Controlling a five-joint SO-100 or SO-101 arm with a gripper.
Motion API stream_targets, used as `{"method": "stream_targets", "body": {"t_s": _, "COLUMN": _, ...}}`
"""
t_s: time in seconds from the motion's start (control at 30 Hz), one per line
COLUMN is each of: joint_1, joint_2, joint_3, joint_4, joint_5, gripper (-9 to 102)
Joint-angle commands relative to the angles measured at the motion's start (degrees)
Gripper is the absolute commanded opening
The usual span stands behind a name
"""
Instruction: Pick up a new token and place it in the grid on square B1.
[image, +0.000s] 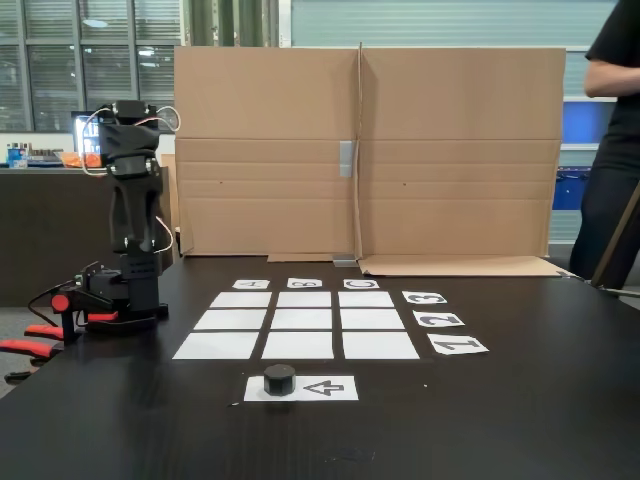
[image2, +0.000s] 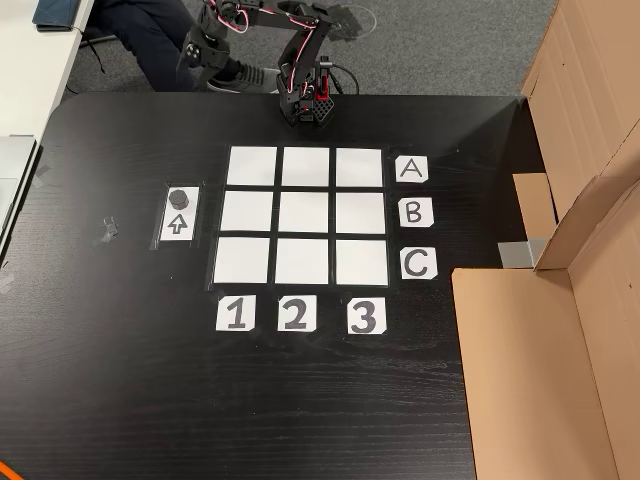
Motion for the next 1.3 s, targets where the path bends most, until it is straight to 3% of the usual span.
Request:
{"method": "stream_targets", "body": {"t_s": 0.0, "joint_1": 0.79, "joint_2": 7.29, "joint_3": 1.85, "joint_4": -0.97, "joint_5": 0.70, "gripper": 12}}
{"method": "stream_targets", "body": {"t_s": 0.53, "joint_1": 9.40, "joint_2": 23.47, "joint_3": 22.15, "joint_4": -12.48, "joint_5": 0.62, "gripper": 12}}
{"method": "stream_targets", "body": {"t_s": 0.9, "joint_1": 10.02, "joint_2": 23.64, "joint_3": 25.58, "joint_4": -13.62, "joint_5": 0.35, "gripper": 12}}
{"method": "stream_targets", "body": {"t_s": 1.07, "joint_1": 10.02, "joint_2": 16.52, "joint_3": 19.42, "joint_4": -12.48, "joint_5": 0.26, "gripper": 12}}
{"method": "stream_targets", "body": {"t_s": 1.27, "joint_1": 5.71, "joint_2": -1.14, "joint_3": 0.00, "joint_4": -5.71, "joint_5": 0.35, "gripper": 12}}
